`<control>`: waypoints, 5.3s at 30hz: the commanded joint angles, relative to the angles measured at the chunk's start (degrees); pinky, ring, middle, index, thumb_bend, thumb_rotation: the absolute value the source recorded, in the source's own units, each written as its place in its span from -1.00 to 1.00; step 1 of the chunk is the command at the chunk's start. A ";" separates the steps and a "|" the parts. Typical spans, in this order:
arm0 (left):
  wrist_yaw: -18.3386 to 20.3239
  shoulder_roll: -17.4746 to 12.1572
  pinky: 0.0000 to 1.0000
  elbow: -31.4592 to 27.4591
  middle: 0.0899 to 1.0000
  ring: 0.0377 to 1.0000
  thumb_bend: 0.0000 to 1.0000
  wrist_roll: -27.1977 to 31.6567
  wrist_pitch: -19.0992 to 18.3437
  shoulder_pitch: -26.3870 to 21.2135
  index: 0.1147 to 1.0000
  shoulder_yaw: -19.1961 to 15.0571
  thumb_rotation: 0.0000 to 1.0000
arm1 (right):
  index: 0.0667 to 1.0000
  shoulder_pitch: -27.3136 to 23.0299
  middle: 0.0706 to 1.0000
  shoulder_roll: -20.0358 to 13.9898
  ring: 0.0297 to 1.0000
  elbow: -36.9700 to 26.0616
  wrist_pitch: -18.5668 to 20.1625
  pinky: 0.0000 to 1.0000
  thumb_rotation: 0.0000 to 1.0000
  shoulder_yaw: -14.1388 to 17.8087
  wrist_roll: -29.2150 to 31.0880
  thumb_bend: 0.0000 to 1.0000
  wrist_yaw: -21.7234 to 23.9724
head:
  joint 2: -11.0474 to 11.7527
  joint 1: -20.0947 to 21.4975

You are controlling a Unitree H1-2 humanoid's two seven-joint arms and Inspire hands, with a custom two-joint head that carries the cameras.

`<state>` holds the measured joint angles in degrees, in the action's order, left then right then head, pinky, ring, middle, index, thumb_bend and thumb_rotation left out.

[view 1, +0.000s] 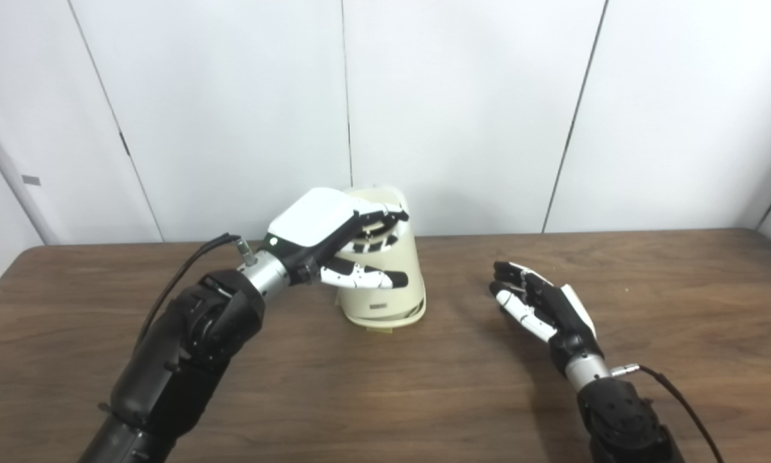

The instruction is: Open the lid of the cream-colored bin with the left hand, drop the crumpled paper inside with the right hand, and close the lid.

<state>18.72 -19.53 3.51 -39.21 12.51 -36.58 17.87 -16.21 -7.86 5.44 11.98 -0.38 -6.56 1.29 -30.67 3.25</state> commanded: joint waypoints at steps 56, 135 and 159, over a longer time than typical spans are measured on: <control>-8.59 2.11 0.25 10.17 0.61 0.38 0.73 5.97 4.43 2.00 0.68 0.30 0.90 | 0.59 -1.18 0.63 0.11 0.55 -4.00 1.05 0.40 0.11 0.26 1.45 -0.37 0.79 | -1.94 0.28; -14.27 7.05 0.40 10.73 0.51 0.51 -0.41 30.79 -2.91 21.18 0.46 -19.72 0.08 | 0.58 -1.96 0.61 -2.63 0.55 2.46 -4.02 0.38 0.00 -1.59 -1.61 -0.51 1.68 | 0.25 0.25; 0.39 -4.59 0.43 17.52 0.65 0.63 -0.34 19.80 -20.46 14.79 0.67 0.30 0.28 | 0.50 -3.54 0.50 -4.85 0.39 4.44 -2.50 0.21 -0.15 -3.99 -4.66 -0.50 2.00 | 0.40 -0.14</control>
<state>13.33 -24.15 17.84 -18.64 -2.85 -25.82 15.36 -18.67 -11.96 9.89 8.95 -4.75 -10.75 2.96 -30.23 3.08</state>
